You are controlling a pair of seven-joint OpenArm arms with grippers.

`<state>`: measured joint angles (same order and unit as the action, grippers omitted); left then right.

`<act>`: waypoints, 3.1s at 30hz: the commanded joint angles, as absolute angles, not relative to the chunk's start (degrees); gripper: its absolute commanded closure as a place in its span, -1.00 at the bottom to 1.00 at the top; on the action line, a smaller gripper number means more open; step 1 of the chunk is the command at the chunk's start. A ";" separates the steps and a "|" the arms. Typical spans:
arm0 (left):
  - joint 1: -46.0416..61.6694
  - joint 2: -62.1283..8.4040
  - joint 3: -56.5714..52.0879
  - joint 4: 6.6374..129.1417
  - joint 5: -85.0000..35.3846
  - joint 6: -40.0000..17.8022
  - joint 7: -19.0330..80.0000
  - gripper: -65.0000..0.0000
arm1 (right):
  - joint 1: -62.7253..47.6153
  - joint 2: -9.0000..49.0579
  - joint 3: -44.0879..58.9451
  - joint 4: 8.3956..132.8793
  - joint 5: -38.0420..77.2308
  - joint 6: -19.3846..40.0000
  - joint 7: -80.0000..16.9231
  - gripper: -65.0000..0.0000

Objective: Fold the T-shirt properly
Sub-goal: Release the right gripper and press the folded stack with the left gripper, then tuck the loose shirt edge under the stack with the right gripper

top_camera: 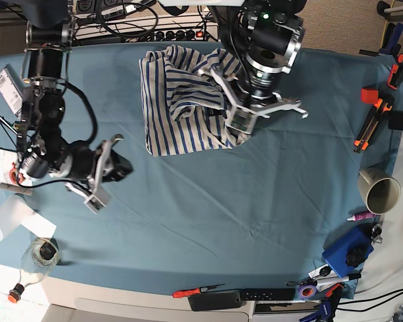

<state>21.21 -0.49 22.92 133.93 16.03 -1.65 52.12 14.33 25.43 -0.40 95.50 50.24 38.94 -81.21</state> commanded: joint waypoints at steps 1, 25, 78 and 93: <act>21.10 -0.14 23.11 135.00 13.67 -3.77 50.48 1.00 | 15.51 26.70 0.16 96.27 50.57 38.76 -80.00 0.63; 13.28 0.16 23.11 121.67 1.37 -12.51 49.60 1.00 | 15.05 28.42 0.49 96.27 40.21 32.73 -76.55 0.63; 20.91 -0.19 23.07 118.98 10.13 -12.25 55.77 1.00 | 15.09 21.21 -19.16 78.78 59.27 40.00 -77.12 0.63; 19.97 -0.14 23.07 116.40 19.51 -5.32 57.69 1.00 | 17.45 19.86 -17.93 73.65 62.06 40.00 -78.24 0.63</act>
